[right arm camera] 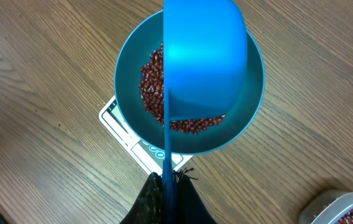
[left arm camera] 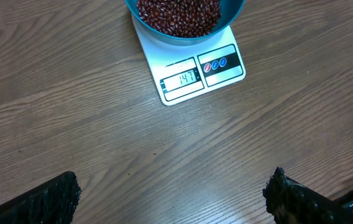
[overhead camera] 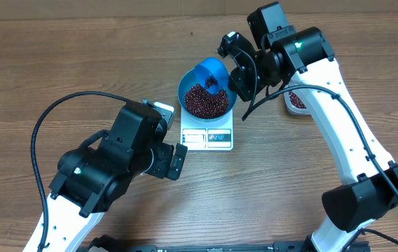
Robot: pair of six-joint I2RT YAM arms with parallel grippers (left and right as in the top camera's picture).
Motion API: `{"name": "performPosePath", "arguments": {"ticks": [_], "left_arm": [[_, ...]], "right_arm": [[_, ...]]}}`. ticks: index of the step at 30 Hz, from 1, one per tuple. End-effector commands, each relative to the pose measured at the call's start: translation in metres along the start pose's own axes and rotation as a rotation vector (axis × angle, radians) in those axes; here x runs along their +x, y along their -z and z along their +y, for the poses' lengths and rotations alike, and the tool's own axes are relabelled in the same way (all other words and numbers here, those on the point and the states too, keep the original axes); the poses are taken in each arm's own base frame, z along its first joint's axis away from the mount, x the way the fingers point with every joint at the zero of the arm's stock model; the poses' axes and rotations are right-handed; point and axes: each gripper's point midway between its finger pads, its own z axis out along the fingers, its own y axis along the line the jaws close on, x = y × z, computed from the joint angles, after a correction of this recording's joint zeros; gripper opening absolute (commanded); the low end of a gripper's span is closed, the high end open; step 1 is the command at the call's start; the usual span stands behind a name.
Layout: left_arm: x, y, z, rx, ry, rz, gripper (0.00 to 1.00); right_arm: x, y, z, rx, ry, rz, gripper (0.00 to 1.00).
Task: Scoop item into bowl and weigh 150g on scale
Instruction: 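Hold the scoop tipped over the teal bowl, trickling beans in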
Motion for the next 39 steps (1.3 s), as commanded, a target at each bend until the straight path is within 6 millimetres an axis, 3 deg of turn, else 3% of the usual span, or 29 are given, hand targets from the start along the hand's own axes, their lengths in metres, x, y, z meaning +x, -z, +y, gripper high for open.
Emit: {"name": "performPosePath", "arguments": {"ticks": [1, 16, 20, 26, 39], "left_arm": [[-0.007, 0.004, 0.0, 0.002, 0.019, -0.02, 0.99], [-0.007, 0.004, 0.0, 0.002, 0.019, -0.02, 0.99], [-0.007, 0.004, 0.0, 0.002, 0.019, -0.02, 0.99], [-0.007, 0.004, 0.0, 0.002, 0.019, -0.02, 0.99], [-0.007, 0.004, 0.0, 0.002, 0.019, -0.02, 0.99]], "right_arm": [[-0.011, 0.015, 0.004, 0.004, 0.014, -0.054, 0.04], [-0.007, 0.013, 0.0, 0.076, 0.038, -0.018, 0.04], [-0.005, 0.015, -0.013, 0.161, 0.032, -0.001, 0.04], [0.0, 0.011, 0.008, 0.082, 0.114, 0.024, 0.04], [-0.001, 0.013, 0.001, 0.094, 0.089, 0.014, 0.04]]}}
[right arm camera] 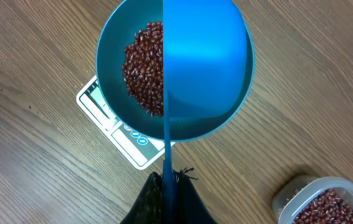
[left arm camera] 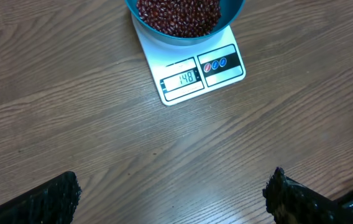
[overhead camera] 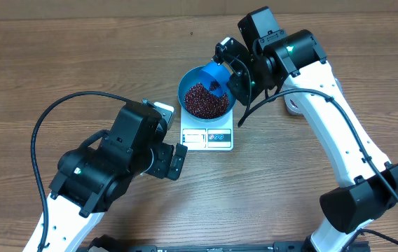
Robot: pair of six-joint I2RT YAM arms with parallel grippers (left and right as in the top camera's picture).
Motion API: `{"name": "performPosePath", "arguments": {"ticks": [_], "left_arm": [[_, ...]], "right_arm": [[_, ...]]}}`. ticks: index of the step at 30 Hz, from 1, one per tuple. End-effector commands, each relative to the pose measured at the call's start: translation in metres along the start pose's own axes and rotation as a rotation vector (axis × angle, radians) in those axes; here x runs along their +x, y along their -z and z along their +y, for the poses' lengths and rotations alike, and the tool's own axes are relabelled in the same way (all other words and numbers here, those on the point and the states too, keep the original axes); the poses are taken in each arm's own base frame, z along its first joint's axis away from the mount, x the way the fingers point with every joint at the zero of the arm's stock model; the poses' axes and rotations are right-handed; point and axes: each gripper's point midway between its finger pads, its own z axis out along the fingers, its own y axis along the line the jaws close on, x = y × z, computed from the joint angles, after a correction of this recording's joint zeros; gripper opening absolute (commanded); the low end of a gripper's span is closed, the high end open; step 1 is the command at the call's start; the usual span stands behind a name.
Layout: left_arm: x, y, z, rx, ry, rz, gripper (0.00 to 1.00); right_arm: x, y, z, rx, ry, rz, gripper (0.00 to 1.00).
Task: Scoop item into bowl and weigh 150g on scale
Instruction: 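Hold the scoop tipped over the teal bowl, trickling beans in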
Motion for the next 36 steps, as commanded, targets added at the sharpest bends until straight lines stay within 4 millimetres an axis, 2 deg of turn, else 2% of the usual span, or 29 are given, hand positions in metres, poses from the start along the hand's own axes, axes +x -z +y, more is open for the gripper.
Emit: {"name": "performPosePath", "arguments": {"ticks": [1, 21, 26, 31, 34, 36], "left_arm": [[-0.007, 0.004, 0.0, 0.001, 0.018, -0.02, 0.99], [-0.007, 0.004, 0.0, 0.001, 0.018, -0.02, 0.99], [-0.007, 0.004, 0.0, 0.001, 0.018, -0.02, 0.99], [-0.007, 0.004, 0.0, 0.001, 0.018, -0.02, 0.99], [-0.007, 0.004, 0.0, 0.001, 0.018, -0.02, 0.99], [-0.007, 0.004, 0.0, 0.001, 0.018, -0.02, 0.99]], "right_arm": [[-0.009, 0.016, 0.0, 0.007, 0.011, -0.056, 0.04], [-0.009, 0.016, 0.0, 0.004, 0.002, -0.056, 0.04], [-0.015, 0.02, 0.014, -0.099, 0.019, -0.105, 0.04], [-0.006, 0.019, -0.009, -0.004, -0.047, -0.065, 0.04], [-0.004, 0.018, 0.006, -0.063, 0.023, -0.055, 0.04], [-0.004, 0.018, 0.009, -0.063, 0.032, -0.052, 0.04]]}}
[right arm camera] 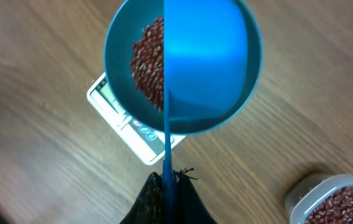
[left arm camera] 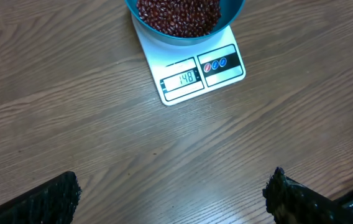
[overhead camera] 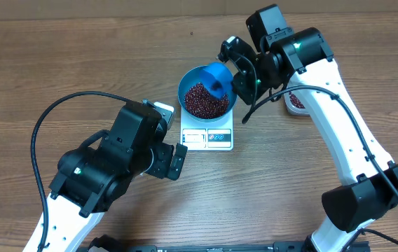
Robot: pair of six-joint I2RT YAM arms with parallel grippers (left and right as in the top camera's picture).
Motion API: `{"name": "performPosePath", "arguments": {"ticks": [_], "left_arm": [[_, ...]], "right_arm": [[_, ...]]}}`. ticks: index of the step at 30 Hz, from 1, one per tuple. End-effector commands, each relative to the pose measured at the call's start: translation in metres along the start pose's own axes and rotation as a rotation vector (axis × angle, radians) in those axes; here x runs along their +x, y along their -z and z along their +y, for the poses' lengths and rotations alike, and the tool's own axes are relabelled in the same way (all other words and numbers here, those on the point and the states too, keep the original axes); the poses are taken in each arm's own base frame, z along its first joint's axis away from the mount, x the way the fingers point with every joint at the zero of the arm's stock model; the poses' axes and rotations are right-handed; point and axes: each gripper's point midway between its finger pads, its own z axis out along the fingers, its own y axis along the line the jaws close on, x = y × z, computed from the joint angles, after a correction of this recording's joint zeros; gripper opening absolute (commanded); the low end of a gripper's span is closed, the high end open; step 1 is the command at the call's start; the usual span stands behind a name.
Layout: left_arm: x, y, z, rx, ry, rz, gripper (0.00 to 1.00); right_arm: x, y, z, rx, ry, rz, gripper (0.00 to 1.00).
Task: Scoop item into bowl and weigh 150g on scale
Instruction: 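Hold the scoop tipped over the teal bowl, trickling beans in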
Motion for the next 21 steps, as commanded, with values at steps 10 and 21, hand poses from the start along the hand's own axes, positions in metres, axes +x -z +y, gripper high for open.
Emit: {"name": "performPosePath", "arguments": {"ticks": [10, 21], "left_arm": [[-0.007, 0.004, 0.0, 0.002, 0.019, -0.02, 0.99], [-0.007, 0.004, 0.0, 0.002, 0.019, -0.02, 0.99]], "right_arm": [[-0.011, 0.015, 0.004, 0.019, 0.037, -0.056, 0.04], [-0.013, 0.016, -0.006, 0.074, -0.013, -0.059, 0.04]]}}
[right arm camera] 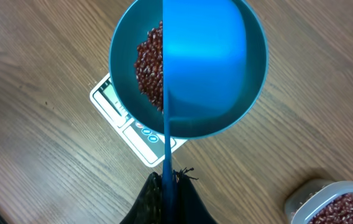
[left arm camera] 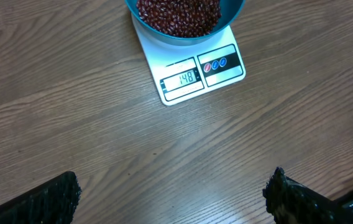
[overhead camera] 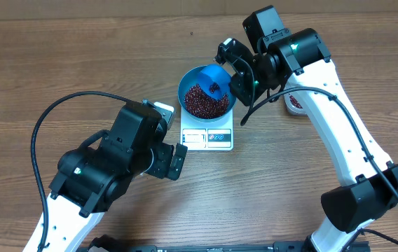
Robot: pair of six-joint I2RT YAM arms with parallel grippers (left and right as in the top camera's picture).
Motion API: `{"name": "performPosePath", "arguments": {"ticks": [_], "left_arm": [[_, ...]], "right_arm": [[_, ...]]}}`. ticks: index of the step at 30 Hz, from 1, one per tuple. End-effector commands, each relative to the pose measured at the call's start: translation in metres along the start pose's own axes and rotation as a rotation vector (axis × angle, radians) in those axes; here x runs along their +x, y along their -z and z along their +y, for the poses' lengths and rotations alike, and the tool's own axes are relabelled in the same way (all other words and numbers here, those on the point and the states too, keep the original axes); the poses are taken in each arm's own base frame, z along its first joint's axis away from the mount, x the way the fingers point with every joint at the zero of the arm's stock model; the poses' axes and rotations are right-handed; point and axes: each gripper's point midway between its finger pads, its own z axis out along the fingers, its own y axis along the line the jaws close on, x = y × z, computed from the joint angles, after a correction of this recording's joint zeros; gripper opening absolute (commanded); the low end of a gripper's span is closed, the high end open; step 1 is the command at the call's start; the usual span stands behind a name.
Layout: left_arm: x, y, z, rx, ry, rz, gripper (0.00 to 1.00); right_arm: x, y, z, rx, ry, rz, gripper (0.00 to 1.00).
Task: Scoop item into bowl and weigh 150g on scale
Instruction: 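Hold the scoop tipped over the teal bowl, trickling beans in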
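A teal bowl (overhead camera: pixel 188 82) of red beans (overhead camera: pixel 202 101) stands on a white scale (overhead camera: pixel 207 137); its display (left arm camera: pixel 181 79) reads 148. My right gripper (right arm camera: pixel 168 186) is shut on the handle of a blue scoop (right arm camera: pixel 204 56), which hangs tilted over the bowl's right half, with a few beans showing in it in the overhead view. My left gripper (left arm camera: pixel 175 186) is open above bare table, in front of the scale, its fingers (left arm camera: pixel 52 199) wide apart.
A clear container of red beans (right arm camera: pixel 329 206) sits on the table to the right of the scale, partly hidden under my right arm (overhead camera: pixel 339 133) in the overhead view. My left arm (overhead camera: pixel 108 168) fills the front left.
The scoop has shifted slightly left over the bowl and now shows a few beans in its mouth. The scale still reads 148. The left arm has not moved.
The scoop hung tilted over the bowl with the scale at 147. Then the display read 148 with the scoop still above the bowl. It has stayed at 148 since, the scoop only shifting a little over the bowl's right side.
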Motion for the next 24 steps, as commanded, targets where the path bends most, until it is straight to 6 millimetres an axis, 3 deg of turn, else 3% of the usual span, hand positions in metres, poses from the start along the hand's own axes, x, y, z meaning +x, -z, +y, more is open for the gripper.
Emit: {"name": "performPosePath", "arguments": {"ticks": [1, 5, 9, 13, 18, 24], "left_arm": [[-0.007, 0.004, 0.0, 0.001, 0.019, -0.02, 0.99], [-0.007, 0.004, 0.0, 0.001, 0.018, -0.02, 0.99], [-0.007, 0.004, 0.0, 0.001, 0.018, -0.02, 0.99], [-0.007, 0.004, 0.0, 0.001, 0.019, -0.02, 0.99], [-0.007, 0.004, 0.0, 0.001, 0.018, -0.02, 0.99], [-0.007, 0.004, 0.0, 0.001, 0.019, -0.02, 0.99]], "right_arm": [[-0.009, 0.017, -0.008, 0.066, -0.026, -0.047, 0.04], [-0.009, 0.016, 0.007, -0.01, 0.04, -0.054, 0.04], [-0.007, 0.017, -0.011, 0.071, -0.016, -0.042, 0.04], [-0.005, 0.017, -0.012, 0.081, -0.022, -0.033, 0.04], [-0.003, 0.016, 0.017, -0.066, 0.078, -0.039, 0.04], [0.0, 0.016, -0.003, 0.047, 0.022, -0.011, 0.04]]}}
